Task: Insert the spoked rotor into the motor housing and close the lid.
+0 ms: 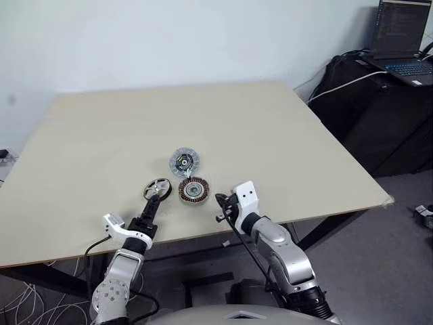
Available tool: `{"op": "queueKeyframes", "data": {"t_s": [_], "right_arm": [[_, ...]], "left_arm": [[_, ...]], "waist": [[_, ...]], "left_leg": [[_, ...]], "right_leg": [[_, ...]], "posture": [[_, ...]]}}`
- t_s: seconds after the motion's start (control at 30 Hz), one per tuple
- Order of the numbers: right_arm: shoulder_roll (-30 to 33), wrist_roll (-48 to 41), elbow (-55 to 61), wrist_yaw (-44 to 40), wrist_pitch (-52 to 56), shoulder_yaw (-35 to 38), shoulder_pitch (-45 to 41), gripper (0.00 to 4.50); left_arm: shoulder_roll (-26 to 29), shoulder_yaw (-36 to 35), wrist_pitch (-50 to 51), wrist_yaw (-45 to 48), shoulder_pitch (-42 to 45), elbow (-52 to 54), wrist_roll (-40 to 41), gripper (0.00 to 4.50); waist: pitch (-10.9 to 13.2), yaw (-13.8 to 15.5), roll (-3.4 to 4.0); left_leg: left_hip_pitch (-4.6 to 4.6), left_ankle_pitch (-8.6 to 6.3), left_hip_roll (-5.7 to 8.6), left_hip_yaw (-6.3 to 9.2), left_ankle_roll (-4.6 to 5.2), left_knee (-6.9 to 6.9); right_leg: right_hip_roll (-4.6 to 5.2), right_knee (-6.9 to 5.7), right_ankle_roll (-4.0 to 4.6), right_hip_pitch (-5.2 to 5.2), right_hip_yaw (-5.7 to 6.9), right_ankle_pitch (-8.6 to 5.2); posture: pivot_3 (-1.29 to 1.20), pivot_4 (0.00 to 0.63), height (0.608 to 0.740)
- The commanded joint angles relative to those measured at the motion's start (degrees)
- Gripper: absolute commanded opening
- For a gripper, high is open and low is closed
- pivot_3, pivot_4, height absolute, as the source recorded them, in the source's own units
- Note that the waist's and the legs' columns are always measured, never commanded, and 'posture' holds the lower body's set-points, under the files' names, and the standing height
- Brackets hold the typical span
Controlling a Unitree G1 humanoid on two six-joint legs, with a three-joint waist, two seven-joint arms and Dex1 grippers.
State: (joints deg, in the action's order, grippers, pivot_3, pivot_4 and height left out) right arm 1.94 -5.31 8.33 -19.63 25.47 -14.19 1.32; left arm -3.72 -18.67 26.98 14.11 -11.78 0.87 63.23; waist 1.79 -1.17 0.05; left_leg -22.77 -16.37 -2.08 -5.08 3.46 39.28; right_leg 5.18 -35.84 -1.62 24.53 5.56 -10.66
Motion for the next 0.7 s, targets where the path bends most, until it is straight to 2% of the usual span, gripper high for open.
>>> {"op": "queueKeyframes", "data": {"t_s": [0.03, 0.63, 0.7], "right_arm": [[-0.2, -1.0, 2.8, 0.2, -0.7, 0.3, -0.5, 0.04], [-0.3, -1.7, 2.9, 0.8, -0.8, 0.0, -0.5, 0.04], [-0.3, -1.7, 2.9, 1.0, -0.8, 0.0, -0.4, 0.0]], "left_arm": [[-1.8, -0.9, 0.0, 0.6, 2.4, -2.1, 1.0, 4.5], [-3.2, -4.5, 1.0, -2.7, 11.3, -10.6, 1.8, 4.5], [-3.6, -4.8, 0.7, -4.8, 12.4, -12.1, 1.2, 4.13]], "waist": [[0.0, 0.1, -0.01], [-0.1, 0.6, -0.01], [-0.1, 0.6, 0.0]], "left_leg": [[0.0, 0.0, 0.0, 0.0, 0.0, 0.0], [0.06, 0.04, 0.01, 0.1, -0.02, 0.1], [0.06, 0.04, 0.02, 0.12, -0.01, 0.13]], "right_leg": [[0.0, 0.0, 0.0, -0.01, 0.0, 0.0], [-0.02, -0.08, -0.02, -0.12, 0.02, 0.02], [-0.02, -0.08, -0.02, -0.14, 0.03, 0.02]], "posture": [[0.0, 0.0, 0.74], [0.0, 0.0, 0.74], [0.0, 0.0, 0.74]]}}
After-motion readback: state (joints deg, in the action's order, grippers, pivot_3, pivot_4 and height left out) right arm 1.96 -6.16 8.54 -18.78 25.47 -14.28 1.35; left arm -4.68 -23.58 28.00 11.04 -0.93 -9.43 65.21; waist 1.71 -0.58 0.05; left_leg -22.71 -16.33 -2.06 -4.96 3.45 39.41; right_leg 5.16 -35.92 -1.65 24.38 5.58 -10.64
